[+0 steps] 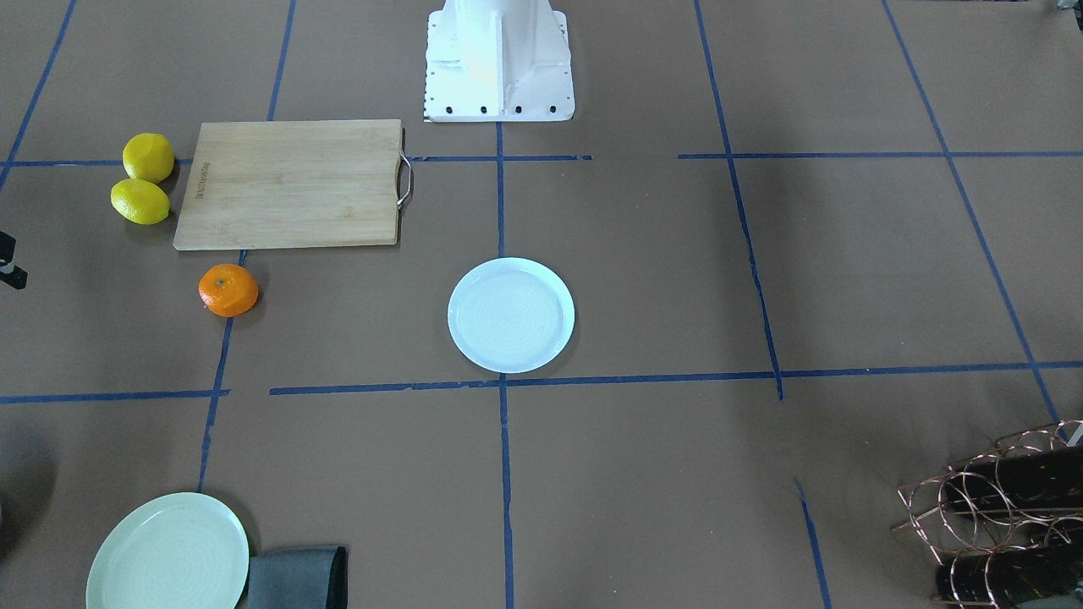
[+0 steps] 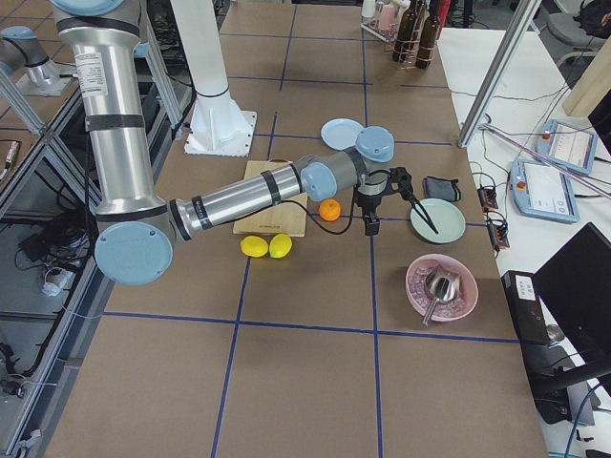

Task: Pick orange to plate
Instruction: 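Move the right gripper down over the orange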

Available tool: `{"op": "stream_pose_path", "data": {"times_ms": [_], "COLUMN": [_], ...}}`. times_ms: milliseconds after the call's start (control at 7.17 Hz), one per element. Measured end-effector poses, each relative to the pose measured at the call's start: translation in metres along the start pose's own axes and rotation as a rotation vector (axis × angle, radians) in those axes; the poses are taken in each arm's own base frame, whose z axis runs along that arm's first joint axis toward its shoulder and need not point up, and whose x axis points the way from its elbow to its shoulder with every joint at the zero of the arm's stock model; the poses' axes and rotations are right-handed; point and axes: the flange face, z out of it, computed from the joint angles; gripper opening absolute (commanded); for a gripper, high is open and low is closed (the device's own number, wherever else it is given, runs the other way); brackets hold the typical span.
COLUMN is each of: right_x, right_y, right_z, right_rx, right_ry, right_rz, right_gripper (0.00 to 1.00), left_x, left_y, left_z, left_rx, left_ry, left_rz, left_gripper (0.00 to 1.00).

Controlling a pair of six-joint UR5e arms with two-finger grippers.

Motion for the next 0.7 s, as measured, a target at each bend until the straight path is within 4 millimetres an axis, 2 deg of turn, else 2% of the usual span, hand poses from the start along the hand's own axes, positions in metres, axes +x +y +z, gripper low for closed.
{"op": "stream_pose_path", "data": {"times_ms": [279, 419, 558, 698], "right_x": [-0.014, -0.029, -0.052, -0.087], "right_y": [0.001, 0.002, 0.000, -0.004], "right_z": [0.001, 0.011, 0.025, 0.042], "right_rx": [-0.001, -0.012, -0.017, -0.011], "right_ry": [-0.007, -0.001, 0.024, 0.043], "right_rz": [-0.025, -0.032, -0.012, 0.012], "right_gripper": [1.00, 1.00, 1.00, 1.00], "left_x": [-0.032, -0.043, -0.048, -0.048], "left_y": [0.020, 0.027, 0.029, 0.030], "left_z": [-0.011, -0.009, -0.008, -0.008], "left_rx": [0.012, 0.008, 0.006, 0.008], "left_ry": [-0.008, -0.010, -0.010, -0.010], "left_rz": [-0.069, -0.094, -0.104, -0.104], "left_gripper": [1.00, 1.00, 1.00, 1.00]}}
